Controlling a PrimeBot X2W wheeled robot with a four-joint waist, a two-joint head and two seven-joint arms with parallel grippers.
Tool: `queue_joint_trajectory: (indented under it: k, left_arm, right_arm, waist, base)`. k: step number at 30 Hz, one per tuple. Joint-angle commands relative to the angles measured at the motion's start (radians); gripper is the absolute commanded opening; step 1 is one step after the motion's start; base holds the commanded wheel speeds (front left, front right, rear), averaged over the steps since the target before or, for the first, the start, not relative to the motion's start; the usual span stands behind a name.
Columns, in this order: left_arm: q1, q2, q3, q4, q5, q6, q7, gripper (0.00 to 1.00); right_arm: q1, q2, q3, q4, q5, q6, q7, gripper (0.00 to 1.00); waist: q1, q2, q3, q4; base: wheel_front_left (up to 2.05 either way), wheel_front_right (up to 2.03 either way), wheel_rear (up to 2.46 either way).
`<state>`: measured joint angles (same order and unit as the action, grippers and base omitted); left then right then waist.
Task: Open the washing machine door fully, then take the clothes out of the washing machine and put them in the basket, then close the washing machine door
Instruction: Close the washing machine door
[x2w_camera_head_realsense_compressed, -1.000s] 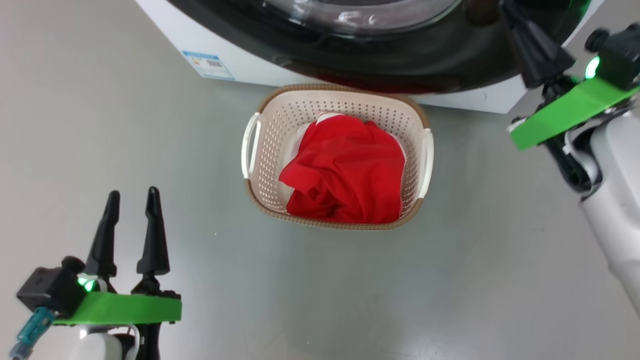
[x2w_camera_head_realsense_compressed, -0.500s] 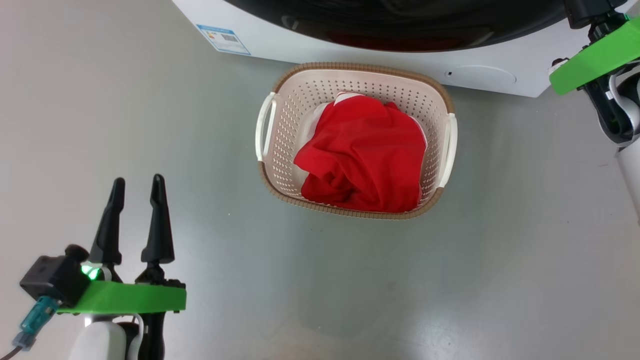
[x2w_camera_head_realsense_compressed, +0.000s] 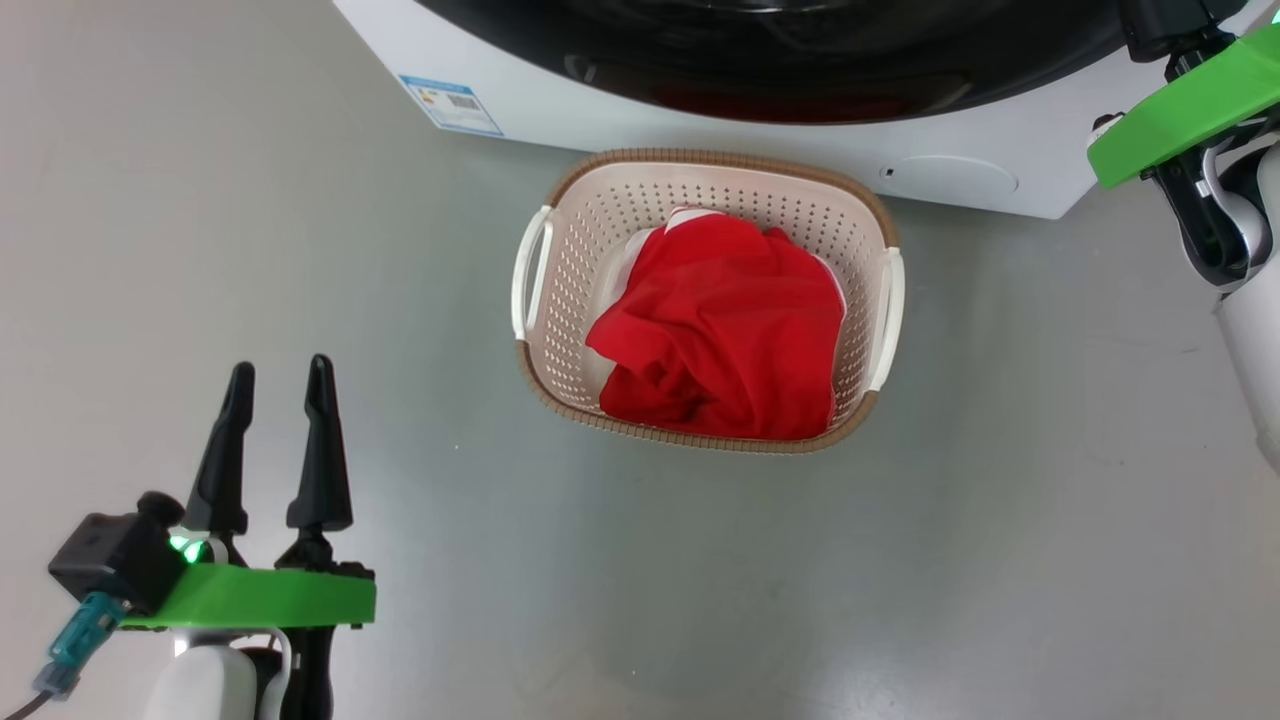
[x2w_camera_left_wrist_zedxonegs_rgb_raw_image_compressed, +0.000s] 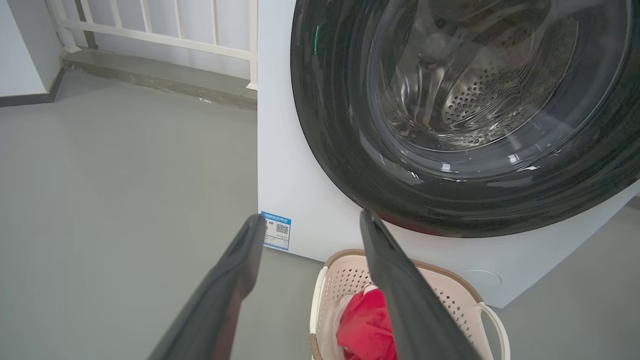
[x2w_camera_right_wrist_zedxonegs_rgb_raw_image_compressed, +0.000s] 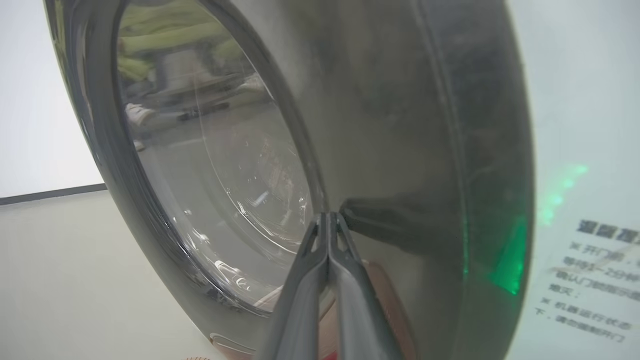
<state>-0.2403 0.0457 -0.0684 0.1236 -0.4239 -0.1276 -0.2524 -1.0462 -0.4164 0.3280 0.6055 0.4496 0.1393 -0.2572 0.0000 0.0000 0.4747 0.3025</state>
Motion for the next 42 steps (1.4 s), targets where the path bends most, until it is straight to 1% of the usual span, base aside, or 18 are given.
queue_joint_trajectory:
  k: [1, 7, 8, 9, 11, 18, 22, 34, 39, 42]
  left_arm:
    - [-0.008, 0.023, 0.035, -0.015, 0.009, -0.003, -0.009, 1.0]
    - [0.001, 0.03, 0.037, -0.008, 0.012, -0.003, -0.009, 1.0]
    - [0.004, 0.031, 0.038, -0.006, 0.012, -0.003, -0.009, 1.0]
    - [0.006, 0.033, 0.039, -0.004, 0.013, -0.003, -0.009, 1.0]
    - [0.011, 0.038, 0.043, -0.002, 0.013, -0.003, -0.009, 1.0]
    - [0.025, 0.052, 0.05, 0.007, 0.02, -0.003, -0.009, 1.0]
    - [0.04, 0.06, 0.055, 0.009, 0.022, -0.001, -0.009, 1.0]
    - [0.084, 0.081, 0.067, -0.007, 0.017, 0.02, 0.008, 1.0]
    - [0.106, 0.088, 0.068, -0.026, 0.008, 0.023, 0.018, 1.0]
    - [0.116, 0.088, 0.076, -0.036, -0.001, 0.033, 0.024, 1.0]
  right_arm:
    - [0.009, -0.003, -0.016, -0.016, -0.002, -0.009, -0.005, 0.0]
    - [0.061, 0.014, -0.01, -0.024, 0.006, -0.009, -0.005, 0.01]
    - [0.072, 0.017, -0.007, -0.026, 0.007, -0.009, -0.005, 0.11]
    - [0.082, 0.02, -0.004, -0.028, 0.008, -0.009, -0.005, 0.29]
    - [0.101, 0.029, 0.0, -0.035, 0.011, -0.009, -0.005, 1.0]
    - [0.175, 0.051, 0.03, -0.057, 0.022, -0.009, -0.005, 1.0]
    - [0.222, 0.06, 0.028, -0.076, 0.032, -0.009, -0.005, 1.0]
    - [0.391, 0.104, 0.034, -0.144, 0.039, -0.009, -0.005, 1.0]
    - [0.457, 0.113, 0.01, -0.17, 0.036, -0.009, -0.005, 1.0]
    - [0.491, 0.121, -0.012, -0.187, 0.037, -0.009, -0.005, 1.0]
  waist:
    - [0.0, 0.0, -0.012, -0.007]
    - [0.0, 0.0, -0.052, -0.023]
    - [0.0, 0.0, -0.061, -0.027]
    - [0.0, 0.0, -0.069, -0.031]
    - [0.0, 0.0, -0.085, -0.042]
    - [0.0, 0.0, -0.153, -0.082]
    - [0.0, 0.0, -0.193, -0.108]
    - [0.0, 0.0, -0.288, -0.183]
    - [0.0, 0.0, -0.32, -0.211]
    - [0.0, 0.0, -0.332, -0.224]
  base:
    - [0.0, 0.0, 0.0]
    - [0.0, 0.0, 0.0]
    - [0.0, 0.0, 0.0]
    - [0.0, 0.0, 0.0]
    - [0.0, 0.0, 0.0]
    - [0.0, 0.0, 0.0]
    - [0.0, 0.0, 0.0]
    - [0.0, 0.0, 0.0]
    - [0.0, 0.0, 0.0]
    - [0.0, 0.0, 0.0]
